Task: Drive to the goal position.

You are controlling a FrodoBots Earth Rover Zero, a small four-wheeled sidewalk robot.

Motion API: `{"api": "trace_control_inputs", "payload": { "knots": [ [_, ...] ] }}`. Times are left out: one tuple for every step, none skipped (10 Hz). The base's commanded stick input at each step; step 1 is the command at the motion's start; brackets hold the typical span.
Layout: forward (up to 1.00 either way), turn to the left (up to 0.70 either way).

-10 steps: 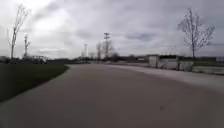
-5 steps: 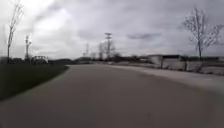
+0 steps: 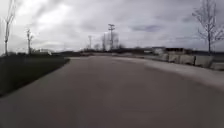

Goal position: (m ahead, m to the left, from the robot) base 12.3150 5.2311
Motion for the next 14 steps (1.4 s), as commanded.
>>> {"api": "trace_control_inputs", "payload": {
  "knots": [
    [1.00, 0.08],
    [1.00, 0.07],
    [1.00, 0.06],
    [1.00, 0.06],
    [1.00, 0.05],
    [1.00, 0.04],
    [1.00, 0.03],
    [1.00, 0.02],
    [1.00, 0.01],
    [1.00, 0.00],
    [1.00, 0.00],
    [1.00, 0.00],
    [1.00, 0.00],
    [1.00, 0.01]
  ]
}}
